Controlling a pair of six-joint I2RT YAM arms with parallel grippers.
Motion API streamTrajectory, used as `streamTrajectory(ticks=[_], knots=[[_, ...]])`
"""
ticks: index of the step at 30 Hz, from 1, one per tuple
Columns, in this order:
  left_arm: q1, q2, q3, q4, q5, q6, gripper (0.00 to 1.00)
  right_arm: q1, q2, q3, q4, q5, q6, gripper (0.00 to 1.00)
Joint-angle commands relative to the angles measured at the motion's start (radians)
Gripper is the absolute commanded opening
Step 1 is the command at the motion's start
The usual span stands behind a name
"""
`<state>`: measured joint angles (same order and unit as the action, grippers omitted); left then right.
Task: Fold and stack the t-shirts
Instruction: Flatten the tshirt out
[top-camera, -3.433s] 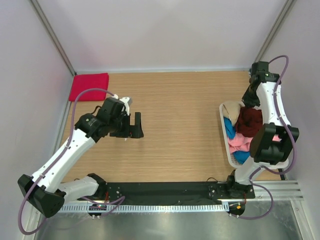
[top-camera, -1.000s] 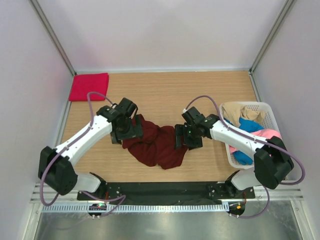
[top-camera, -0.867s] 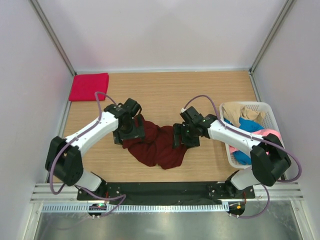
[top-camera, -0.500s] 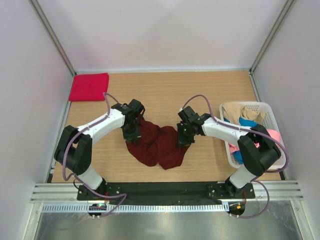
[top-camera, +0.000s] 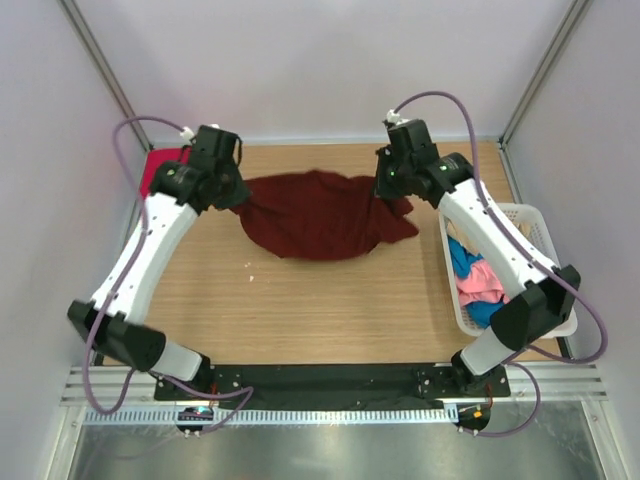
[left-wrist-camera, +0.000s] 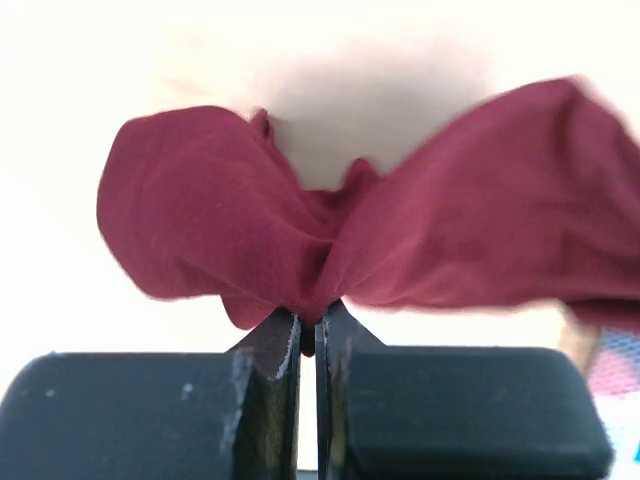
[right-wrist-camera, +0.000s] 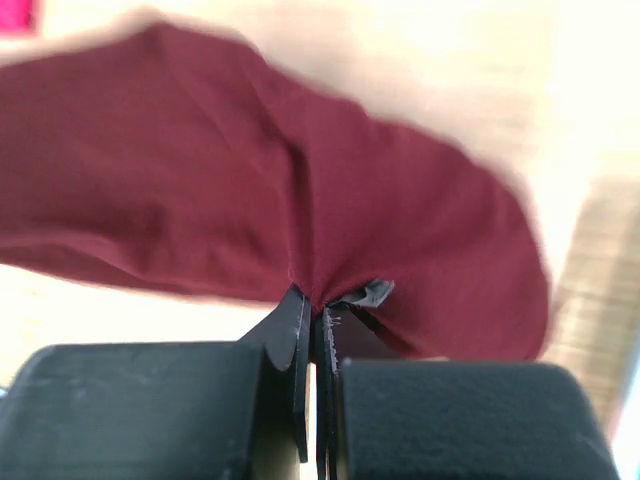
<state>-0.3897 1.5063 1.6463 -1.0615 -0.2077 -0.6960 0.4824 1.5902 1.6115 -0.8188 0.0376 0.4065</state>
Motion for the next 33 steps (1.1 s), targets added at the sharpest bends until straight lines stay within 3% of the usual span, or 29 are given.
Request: streamTrajectory(ticks=[1, 3, 5, 6, 7, 8, 9, 10, 11, 12, 14, 17, 22, 25, 28, 30, 33], knots=[[0.006, -0.144, 0.069, -0.101, -0.131, 0.004, 0.0, 0.004, -0.096, 0.103, -0.138, 0.096, -0.089, 0.01], [0.006, -0.213, -0.038, -0.104, -0.15, -0.031, 0.0, 0.005, -0.148, 0.058, -0.155, 0.069, -0.084, 0.01], [0.006, -0.335, -0.148, -0.109, -0.159, -0.056, 0.0, 0.005, -0.252, -0.097, -0.146, 0.006, -0.049, 0.04], [0.006, -0.372, -0.258, -0.13, -0.157, -0.088, 0.11, 0.005, -0.292, -0.169, -0.14, -0.025, -0.034, 0.12], [0.006, -0.447, -0.32, -0.149, -0.147, -0.106, 0.28, 0.007, -0.33, -0.331, -0.126, -0.138, 0.016, 0.2], [0.008, -0.478, -0.376, -0.17, -0.136, -0.124, 0.45, 0.007, -0.425, -0.417, -0.093, -0.18, 0.043, 0.37], [0.006, -0.509, -0.423, -0.189, -0.127, -0.147, 0.69, 0.01, -0.467, -0.497, -0.077, -0.217, 0.07, 0.47], [0.008, -0.543, -0.515, -0.215, -0.095, -0.172, 0.79, 0.013, -0.517, -0.633, -0.063, -0.253, 0.098, 0.56], [0.006, -0.596, -0.551, -0.218, -0.082, -0.184, 0.87, 0.013, -0.594, -0.683, -0.046, -0.264, 0.133, 0.66], [0.006, -0.622, -0.581, -0.222, -0.073, -0.195, 0.99, 0.013, -0.628, -0.72, -0.049, -0.265, 0.14, 0.7], [0.008, -0.659, -0.614, -0.226, -0.061, -0.22, 1.0, 0.012, -0.667, -0.759, -0.078, -0.231, 0.134, 0.78], [0.006, -0.638, -0.574, -0.183, -0.071, -0.203, 1.0, 0.013, -0.63, -0.717, -0.1, -0.18, 0.089, 0.79], [0.008, -0.422, -0.482, -0.086, -0.049, -0.143, 1.0, 0.009, -0.374, -0.532, -0.092, -0.085, 0.019, 0.78], [0.017, -0.273, -0.419, -0.029, -0.021, -0.102, 0.95, -0.014, -0.198, -0.396, -0.062, -0.079, -0.011, 0.72], [0.048, -0.158, -0.375, 0.032, 0.063, -0.071, 0.83, -0.018, -0.014, -0.239, -0.034, -0.087, -0.029, 0.63], [0.08, -0.123, -0.356, 0.043, 0.1, -0.076, 0.76, -0.018, 0.066, -0.164, -0.004, -0.103, -0.025, 0.51], [0.118, -0.113, -0.347, 0.025, 0.077, -0.105, 0.73, -0.018, 0.236, 0.038, 0.02, -0.107, 0.002, 0.5]])
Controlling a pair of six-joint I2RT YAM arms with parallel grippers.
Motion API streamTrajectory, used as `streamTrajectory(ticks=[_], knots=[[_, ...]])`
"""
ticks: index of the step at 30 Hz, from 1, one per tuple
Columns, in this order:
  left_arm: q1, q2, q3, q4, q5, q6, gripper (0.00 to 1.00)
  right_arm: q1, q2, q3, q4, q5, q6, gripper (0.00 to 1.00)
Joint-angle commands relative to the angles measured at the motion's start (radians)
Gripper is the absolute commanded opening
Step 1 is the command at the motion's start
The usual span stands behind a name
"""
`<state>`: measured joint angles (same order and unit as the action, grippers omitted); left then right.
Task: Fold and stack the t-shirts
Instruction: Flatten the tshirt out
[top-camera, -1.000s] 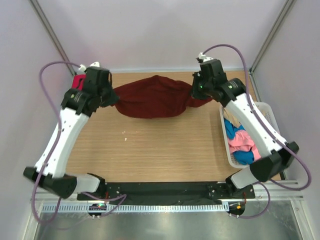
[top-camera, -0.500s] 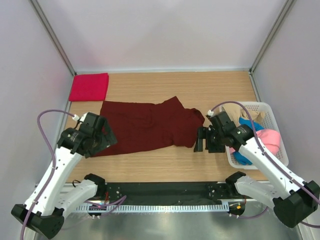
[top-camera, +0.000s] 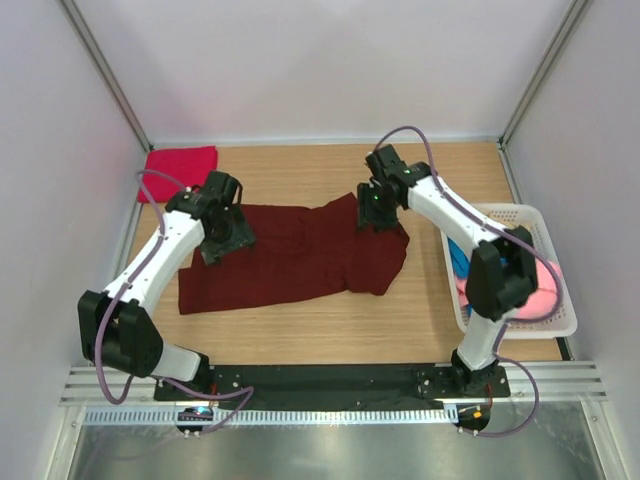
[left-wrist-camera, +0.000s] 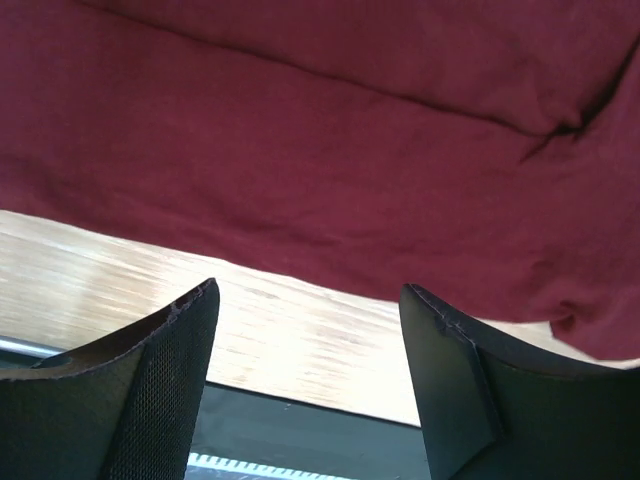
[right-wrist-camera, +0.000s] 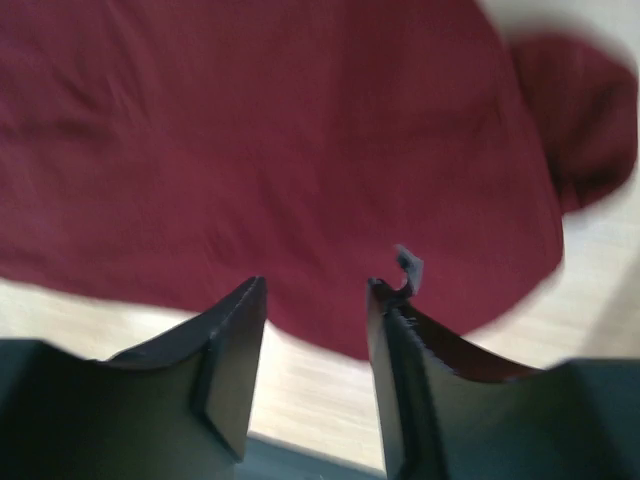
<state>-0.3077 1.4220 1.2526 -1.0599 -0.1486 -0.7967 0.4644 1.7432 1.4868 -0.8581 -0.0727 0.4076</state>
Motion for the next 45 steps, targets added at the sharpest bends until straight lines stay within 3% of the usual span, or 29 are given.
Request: streamTrajectory(ticks=[1, 2, 8, 15, 26, 32, 45], knots=[[0.048, -0.04, 0.025, 0.017, 0.003, -0.012, 0.73, -0.001, 0.122, 0.212, 0.056, 0.028, 0.007, 0.52], [0.082, -0.066, 0.007, 0.012, -0.012, -0.015, 0.74, -0.001, 0.2, 0.258, 0.045, 0.049, 0.008, 0.57], [0.148, -0.172, -0.146, 0.029, 0.093, -0.03, 0.7, -0.015, 0.396, 0.507, 0.155, 0.211, -0.059, 0.61], [0.162, -0.231, -0.154, -0.032, 0.061, -0.007, 0.67, -0.064, 0.654, 0.742, 0.206, 0.162, -0.087, 0.6], [0.196, -0.265, -0.157, -0.061, 0.053, -0.013, 0.65, -0.064, 0.737, 0.704, 0.31, 0.197, -0.194, 0.54], [0.205, -0.282, -0.151, -0.089, 0.044, -0.039, 0.65, -0.063, 0.765, 0.704, 0.298, 0.195, -0.171, 0.48], [0.243, -0.371, -0.125, -0.17, -0.045, -0.067, 0.65, -0.055, 0.708, 0.557, 0.289, 0.215, -0.177, 0.44]])
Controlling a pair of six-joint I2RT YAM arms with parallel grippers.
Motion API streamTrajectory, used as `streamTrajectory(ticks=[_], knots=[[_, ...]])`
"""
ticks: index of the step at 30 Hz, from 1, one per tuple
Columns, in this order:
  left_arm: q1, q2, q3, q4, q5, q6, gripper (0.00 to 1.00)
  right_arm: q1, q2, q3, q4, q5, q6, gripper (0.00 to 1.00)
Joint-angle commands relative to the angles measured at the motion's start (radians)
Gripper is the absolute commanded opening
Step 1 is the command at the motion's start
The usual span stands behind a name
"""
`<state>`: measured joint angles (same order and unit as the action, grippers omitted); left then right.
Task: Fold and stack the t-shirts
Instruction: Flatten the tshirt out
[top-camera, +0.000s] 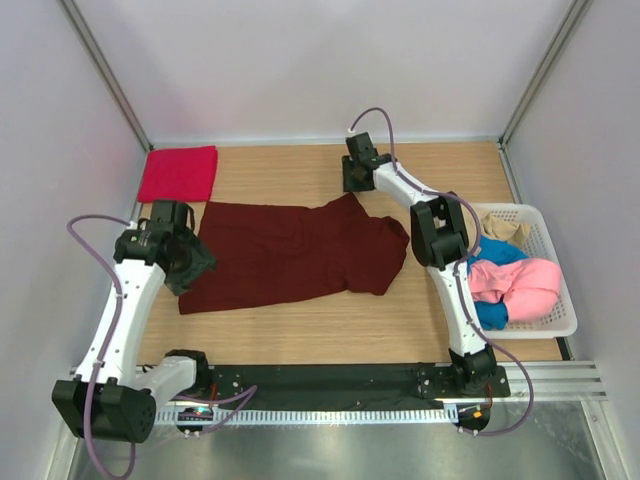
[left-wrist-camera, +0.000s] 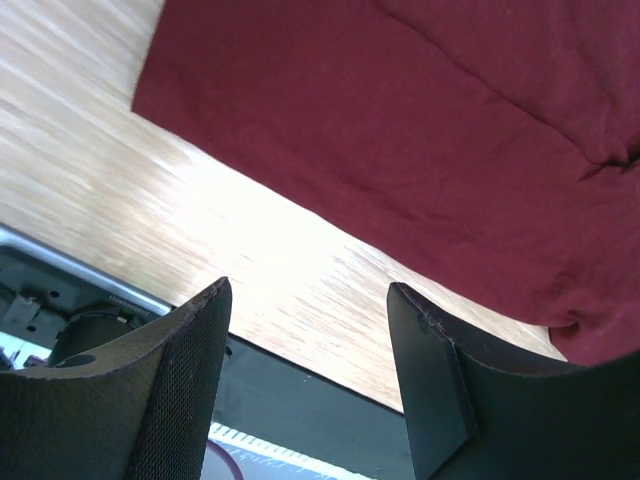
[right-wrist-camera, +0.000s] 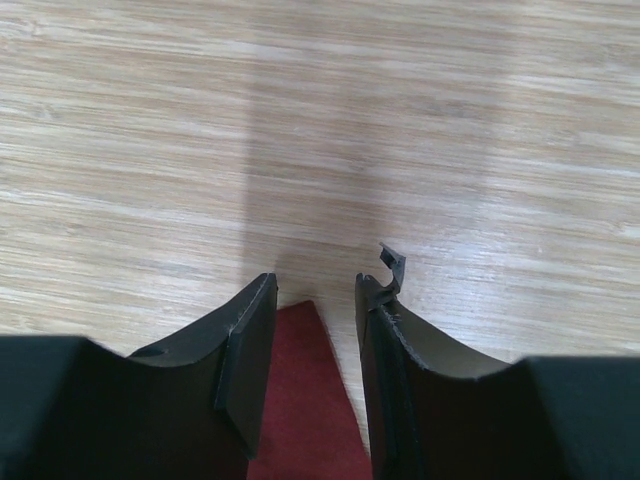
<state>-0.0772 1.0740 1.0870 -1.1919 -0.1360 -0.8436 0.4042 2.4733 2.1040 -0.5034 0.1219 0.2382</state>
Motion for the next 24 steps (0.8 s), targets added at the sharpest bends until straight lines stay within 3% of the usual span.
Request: streamTrajectory(ticks=[1, 6, 14, 19, 24], knots=[[0.013, -0.023, 0.053, -0.049, -0.08, -0.025, 0.64, 0.007, -0.033, -0.071, -0.067, 0.015, -0.014, 0.44], [0.013, -0.055, 0.106, -0.066, -0.143, -0.025, 0.63, 0.008, -0.074, -0.153, -0.023, -0.037, -0.017, 0.43], [0.013, -0.026, 0.096, -0.054, -0.119, -0.025, 0.63, 0.007, -0.071, -0.145, -0.037, -0.093, 0.004, 0.42], [0.014, -0.022, 0.094, -0.048, -0.119, -0.028, 0.64, 0.01, -0.065, -0.177, -0.055, -0.082, -0.004, 0.33], [0.017, -0.016, 0.093, -0.046, -0.12, -0.023, 0.64, 0.01, -0.05, -0.157, -0.069, -0.068, 0.0, 0.13]])
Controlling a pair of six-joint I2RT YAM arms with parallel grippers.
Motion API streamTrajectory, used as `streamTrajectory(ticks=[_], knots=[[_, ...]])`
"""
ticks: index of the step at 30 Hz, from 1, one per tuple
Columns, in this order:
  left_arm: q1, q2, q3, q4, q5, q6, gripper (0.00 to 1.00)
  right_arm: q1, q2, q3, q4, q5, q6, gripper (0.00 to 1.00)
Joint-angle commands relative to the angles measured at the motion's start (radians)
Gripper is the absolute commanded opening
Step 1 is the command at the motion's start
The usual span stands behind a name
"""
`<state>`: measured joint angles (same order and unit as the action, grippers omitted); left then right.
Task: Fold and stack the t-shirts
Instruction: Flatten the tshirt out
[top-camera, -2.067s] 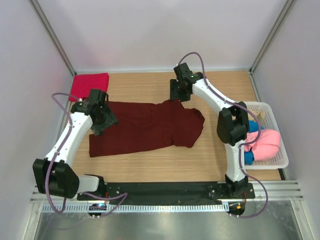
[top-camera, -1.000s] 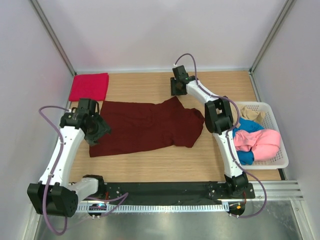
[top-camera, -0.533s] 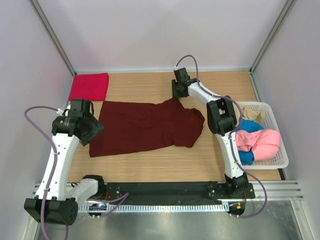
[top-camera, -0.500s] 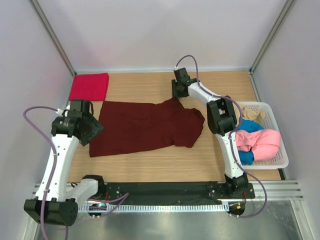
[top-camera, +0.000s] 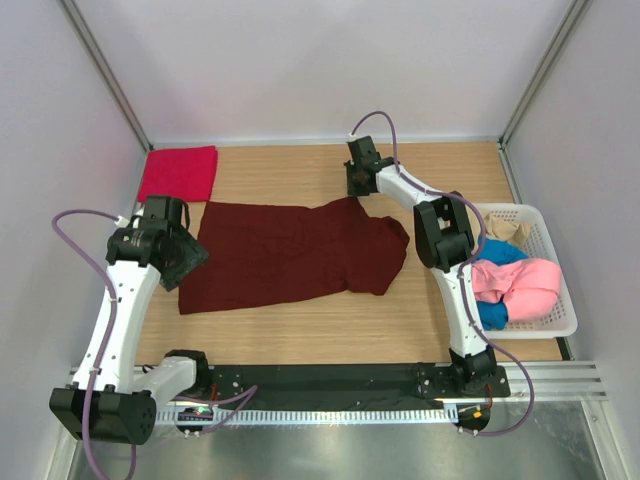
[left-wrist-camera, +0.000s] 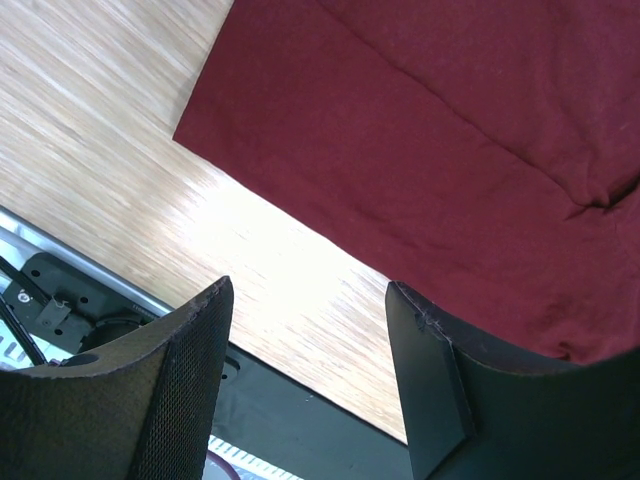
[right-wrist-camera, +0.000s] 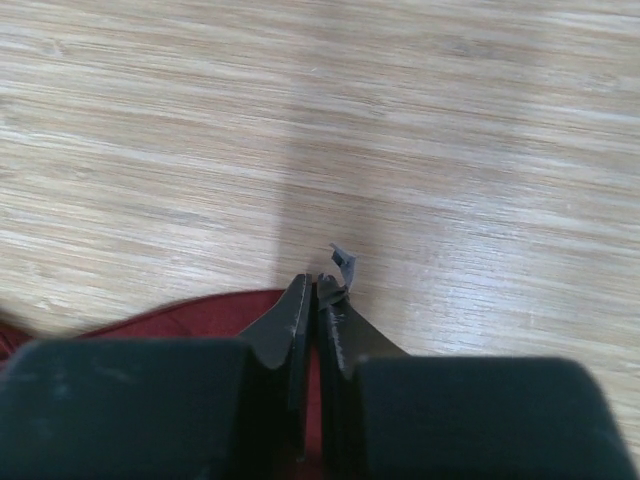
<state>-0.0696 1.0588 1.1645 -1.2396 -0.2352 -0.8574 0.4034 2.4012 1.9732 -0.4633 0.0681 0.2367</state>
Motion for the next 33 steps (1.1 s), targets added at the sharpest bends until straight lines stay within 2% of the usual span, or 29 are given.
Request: streamTrajectory(ticks=[1, 3, 8, 11, 15, 18, 20, 23, 26, 30, 33], knots=[[0.011, 0.001, 0.014, 0.003, -0.023, -0.011, 0.64, 0.009, 0.018, -0.02, -0.107, -0.008, 0.006, 0.08], [0.017, 0.013, 0.0, 0.021, -0.018, -0.011, 0.64, 0.009, 0.016, -0.004, -0.113, 0.018, 0.015, 0.02], [0.098, 0.079, -0.029, 0.052, 0.014, -0.032, 0.64, 0.009, -0.02, 0.088, -0.169, 0.061, 0.032, 0.01], [0.145, 0.136, -0.061, 0.086, 0.049, -0.061, 0.64, 0.008, -0.1, 0.067, -0.17, 0.061, 0.078, 0.01], [0.223, 0.213, -0.109, 0.144, 0.065, -0.057, 0.78, 0.009, -0.186, 0.029, -0.176, -0.008, 0.148, 0.01], [0.31, 0.286, -0.124, 0.192, 0.069, -0.017, 0.79, 0.009, -0.24, -0.003, -0.166, -0.056, 0.173, 0.01], [0.367, 0.355, -0.115, 0.219, 0.071, 0.012, 0.74, 0.009, -0.267, -0.026, -0.157, -0.097, 0.171, 0.01], [0.392, 0.415, -0.101, 0.268, 0.056, 0.046, 0.68, 0.009, -0.312, -0.063, -0.141, -0.1, 0.158, 0.01], [0.395, 0.498, -0.075, 0.341, 0.082, 0.06, 0.53, 0.009, -0.344, -0.1, -0.126, -0.1, 0.145, 0.01], [0.395, 0.614, -0.019, 0.39, 0.122, 0.06, 0.44, 0.009, -0.367, -0.126, -0.112, -0.1, 0.135, 0.01], [0.396, 0.65, 0.013, 0.397, 0.11, 0.063, 0.43, 0.008, -0.375, -0.142, -0.106, -0.106, 0.125, 0.01]])
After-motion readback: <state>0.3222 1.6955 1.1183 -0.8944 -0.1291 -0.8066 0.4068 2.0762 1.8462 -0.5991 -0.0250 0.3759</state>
